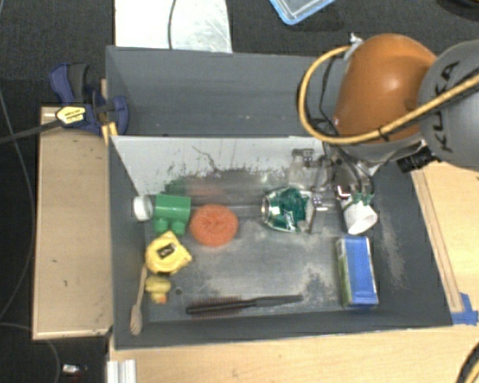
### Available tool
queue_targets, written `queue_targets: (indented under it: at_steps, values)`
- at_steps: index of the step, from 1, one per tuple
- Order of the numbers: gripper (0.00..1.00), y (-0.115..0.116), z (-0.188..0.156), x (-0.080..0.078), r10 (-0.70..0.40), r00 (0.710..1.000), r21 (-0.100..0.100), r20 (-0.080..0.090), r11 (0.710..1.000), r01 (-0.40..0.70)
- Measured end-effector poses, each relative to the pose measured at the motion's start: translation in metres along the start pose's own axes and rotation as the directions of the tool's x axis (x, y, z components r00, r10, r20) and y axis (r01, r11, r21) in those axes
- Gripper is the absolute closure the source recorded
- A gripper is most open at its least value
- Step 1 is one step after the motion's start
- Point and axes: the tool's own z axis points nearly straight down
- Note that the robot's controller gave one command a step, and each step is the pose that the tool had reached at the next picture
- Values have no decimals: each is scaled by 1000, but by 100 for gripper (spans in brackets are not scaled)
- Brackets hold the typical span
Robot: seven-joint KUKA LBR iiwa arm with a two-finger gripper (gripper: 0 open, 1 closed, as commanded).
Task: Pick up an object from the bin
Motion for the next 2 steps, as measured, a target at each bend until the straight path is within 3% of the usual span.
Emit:
queue_targets:
  at_steps: [1, 2]
  values:
    - [0, 0, -5, -1, 1, 1000, 0, 8, 1000, -1]
    - [0, -7, 76, -4, 98, 995, -2, 12, 995, -98]
